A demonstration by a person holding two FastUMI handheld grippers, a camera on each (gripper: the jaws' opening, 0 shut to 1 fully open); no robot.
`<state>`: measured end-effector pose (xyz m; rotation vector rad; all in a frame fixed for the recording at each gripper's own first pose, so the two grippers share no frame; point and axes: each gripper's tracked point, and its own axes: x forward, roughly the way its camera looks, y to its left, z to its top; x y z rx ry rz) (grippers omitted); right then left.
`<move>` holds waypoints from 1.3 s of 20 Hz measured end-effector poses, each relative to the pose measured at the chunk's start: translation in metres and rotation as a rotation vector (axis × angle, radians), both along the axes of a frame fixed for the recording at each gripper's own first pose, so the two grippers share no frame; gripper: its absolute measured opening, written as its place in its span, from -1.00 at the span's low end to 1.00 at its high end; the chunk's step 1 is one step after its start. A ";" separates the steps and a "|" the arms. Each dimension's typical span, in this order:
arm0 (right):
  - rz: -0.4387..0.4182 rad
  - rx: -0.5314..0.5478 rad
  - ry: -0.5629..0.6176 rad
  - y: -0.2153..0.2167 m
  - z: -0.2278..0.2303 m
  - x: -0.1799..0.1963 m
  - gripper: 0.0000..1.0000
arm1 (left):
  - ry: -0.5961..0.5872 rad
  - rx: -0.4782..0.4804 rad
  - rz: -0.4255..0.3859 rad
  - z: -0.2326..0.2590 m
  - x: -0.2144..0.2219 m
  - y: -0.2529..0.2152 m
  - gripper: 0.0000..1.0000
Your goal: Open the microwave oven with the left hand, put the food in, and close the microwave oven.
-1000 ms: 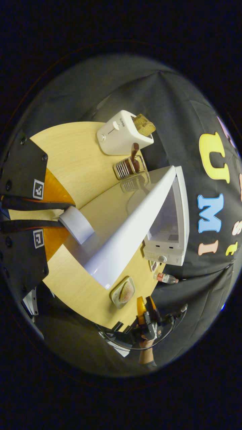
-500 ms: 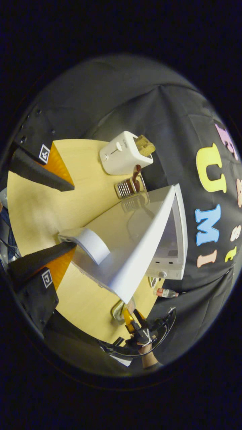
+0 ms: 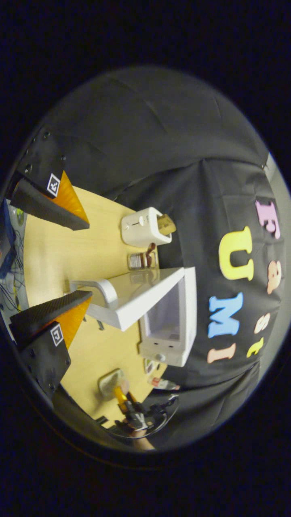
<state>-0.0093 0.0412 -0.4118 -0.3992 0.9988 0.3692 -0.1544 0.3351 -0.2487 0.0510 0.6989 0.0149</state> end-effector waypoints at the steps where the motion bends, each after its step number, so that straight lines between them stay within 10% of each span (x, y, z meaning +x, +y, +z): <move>1: 0.011 -0.013 -0.034 0.001 0.009 0.004 0.29 | -0.055 -0.017 0.026 0.018 0.003 -0.013 0.92; 13: 0.184 -0.062 -0.366 0.067 0.118 0.067 0.29 | -0.404 -0.021 0.015 0.149 0.086 -0.119 0.97; 26: 0.590 -0.527 -0.719 0.159 0.099 0.156 0.29 | -0.441 0.018 0.098 0.165 0.060 -0.114 0.89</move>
